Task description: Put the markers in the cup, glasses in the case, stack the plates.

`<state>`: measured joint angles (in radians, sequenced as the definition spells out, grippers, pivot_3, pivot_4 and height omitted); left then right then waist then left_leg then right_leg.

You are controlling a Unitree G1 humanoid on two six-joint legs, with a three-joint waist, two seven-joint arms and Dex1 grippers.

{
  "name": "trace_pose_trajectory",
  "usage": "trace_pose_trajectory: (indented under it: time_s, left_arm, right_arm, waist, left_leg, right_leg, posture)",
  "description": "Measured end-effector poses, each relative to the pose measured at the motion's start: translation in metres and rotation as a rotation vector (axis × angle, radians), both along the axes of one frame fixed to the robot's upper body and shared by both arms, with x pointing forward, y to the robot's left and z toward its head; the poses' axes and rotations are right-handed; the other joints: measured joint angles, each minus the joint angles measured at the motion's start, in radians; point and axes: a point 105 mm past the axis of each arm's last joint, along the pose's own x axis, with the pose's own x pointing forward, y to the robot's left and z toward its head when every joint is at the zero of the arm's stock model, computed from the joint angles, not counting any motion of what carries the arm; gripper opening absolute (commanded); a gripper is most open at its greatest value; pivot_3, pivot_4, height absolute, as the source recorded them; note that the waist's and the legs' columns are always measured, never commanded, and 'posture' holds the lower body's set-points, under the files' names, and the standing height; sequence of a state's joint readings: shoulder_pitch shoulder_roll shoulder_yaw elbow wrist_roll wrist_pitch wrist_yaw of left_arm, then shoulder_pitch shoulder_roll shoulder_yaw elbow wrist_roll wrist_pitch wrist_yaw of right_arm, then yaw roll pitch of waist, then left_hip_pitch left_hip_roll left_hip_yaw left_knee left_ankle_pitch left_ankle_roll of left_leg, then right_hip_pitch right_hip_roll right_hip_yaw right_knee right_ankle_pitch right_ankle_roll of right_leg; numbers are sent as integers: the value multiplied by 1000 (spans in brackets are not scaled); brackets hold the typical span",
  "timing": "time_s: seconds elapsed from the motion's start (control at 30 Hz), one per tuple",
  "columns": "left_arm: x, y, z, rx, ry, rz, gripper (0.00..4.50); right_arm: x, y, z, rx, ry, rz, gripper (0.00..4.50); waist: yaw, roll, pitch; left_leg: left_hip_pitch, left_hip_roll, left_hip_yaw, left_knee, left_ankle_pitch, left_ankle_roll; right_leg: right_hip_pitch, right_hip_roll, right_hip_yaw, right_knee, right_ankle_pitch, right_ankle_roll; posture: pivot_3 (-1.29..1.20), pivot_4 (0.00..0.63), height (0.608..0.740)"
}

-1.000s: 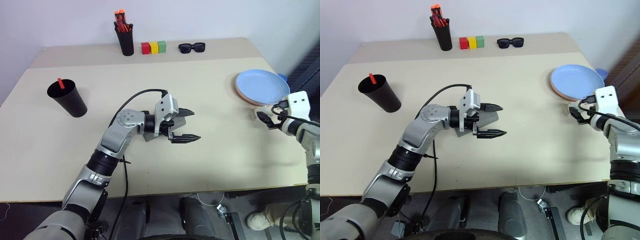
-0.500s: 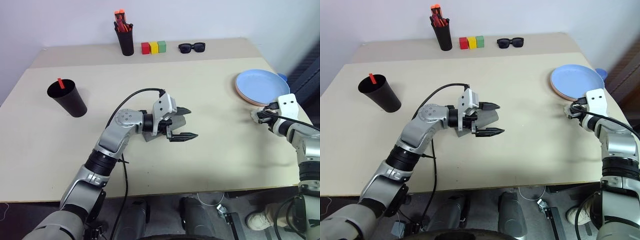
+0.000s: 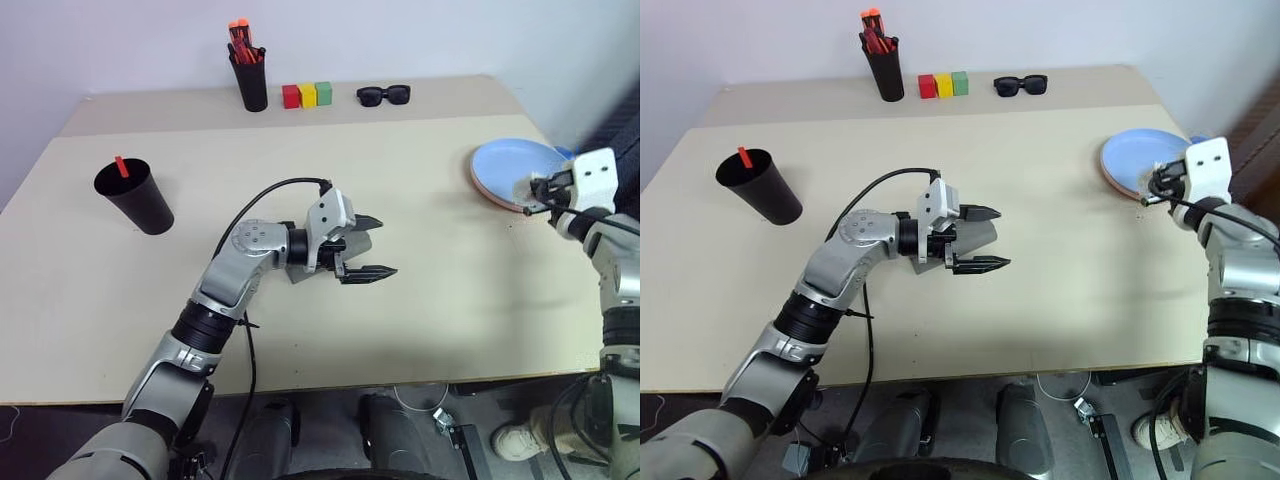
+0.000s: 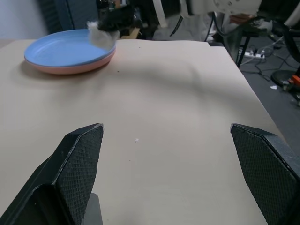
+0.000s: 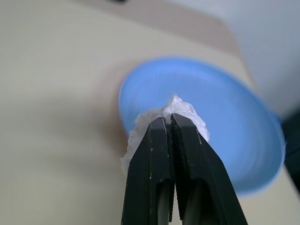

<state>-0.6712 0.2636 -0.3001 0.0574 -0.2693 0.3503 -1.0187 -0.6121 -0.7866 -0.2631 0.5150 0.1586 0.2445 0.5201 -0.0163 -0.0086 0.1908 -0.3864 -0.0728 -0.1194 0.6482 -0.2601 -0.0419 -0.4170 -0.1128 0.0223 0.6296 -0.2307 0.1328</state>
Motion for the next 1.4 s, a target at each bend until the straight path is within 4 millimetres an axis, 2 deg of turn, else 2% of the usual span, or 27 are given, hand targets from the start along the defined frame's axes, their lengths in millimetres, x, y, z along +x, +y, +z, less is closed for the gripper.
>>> trace_pose_trajectory:
  time_s: [0.27,0.37,0.4,0.43,0.57,0.67,0.77,0.87,0.97,1.03,1.13,1.23,1.33,1.4]
  left_arm:
    - [1,-1,0,-4,-9,17,4500]
    - [2,-1,0,-2,-12,23,4500]
    - [3,0,0,-1,-14,28,4500]
    - [4,1,0,2,-16,39,4500]
    - [6,6,0,7,-24,76,4500]
    - [9,11,-2,3,-16,112,4500]
    - [14,15,-3,-16,-15,172,4500]
    - [31,27,9,-99,-47,325,4500]
    - [45,53,24,-270,-146,536,4500]
    - [47,69,21,-310,-174,621,4500]
    - [37,97,-2,-336,-99,682,4500]
    - [28,120,-10,-373,-49,730,4500]
    - [18,139,-6,-393,-70,768,4500]
    - [13,153,-6,-392,-77,807,4500]
  right_arm:
    - [23,-12,24,-9,-107,-65,105]
    - [28,-16,23,-4,-130,-91,105]
    - [30,-17,21,-9,-129,-100,612]
    - [32,-16,17,-10,-117,-105,937]
    - [36,-13,-1,-13,-65,-111,2874]
    - [39,-9,2,-22,-83,-117,4445]
    - [42,-5,8,-27,-118,-106,4445]
    - [45,9,11,25,-161,-37,4445]
    - [42,33,23,38,-264,107,4445]
    - [35,48,24,26,-300,200,4445]
    - [6,74,4,35,-255,378,4445]
    - [-26,95,-25,97,-144,480,4445]
    - [-57,110,-31,98,-81,561,4445]
    - [-76,109,-26,105,-67,563,4445]
  waist:
    - [-4,0,0]
    - [-4,0,0]
    - [-4,0,0]
    - [-5,0,0]
    - [-5,0,0]
    - [-7,0,0]
    - [-6,0,0]
    - [-8,0,0]
    - [-9,0,0]
    - [-5,0,0]
    - [7,0,0]
    - [11,0,0]
    - [9,1,0]
    - [6,1,0]
  left_leg:
    - [0,0,0,-1,0,0]
    - [0,0,0,-1,0,0]
    - [0,0,1,-1,0,0]
    - [0,0,1,-1,0,0]
    - [0,0,1,-1,0,0]
    - [0,0,1,-1,0,0]
    - [0,0,1,-1,0,0]
    - [0,0,1,-1,0,0]
    - [0,0,1,-1,0,0]
    - [0,0,1,-2,0,0]
    - [-4,0,-1,-2,0,0]
    - [-6,-1,0,0,-1,1]
    - [-4,-1,1,0,-1,2]
    - [-3,0,1,1,-1,2]
  right_leg:
    - [0,0,0,0,0,0]
    - [0,0,0,-1,0,0]
    - [0,0,0,-1,0,0]
    - [0,0,0,-1,0,0]
    - [-1,0,1,-1,0,0]
    - [-1,0,1,-1,0,0]
    - [-1,0,1,-1,0,0]
    - [-1,0,1,-1,0,0]
    - [-1,0,1,-1,0,0]
    - [-2,0,1,0,0,0]
    - [-4,0,1,0,0,0]
    - [-7,-2,2,0,1,2]
    - [-5,-3,2,0,1,2]
    - [-4,-3,2,0,2,1]
  posture:
    - [0,150,740]
    - [0,150,740]
    - [0,150,740]
    - [0,150,740]
    - [0,150,740]
    - [0,150,740]
    - [0,150,740]
    - [0,150,740]
    - [0,150,740]
    - [0,150,740]
    - [0,150,740]
    - [0,150,740]
    - [0,150,740]
    - [0,150,740]
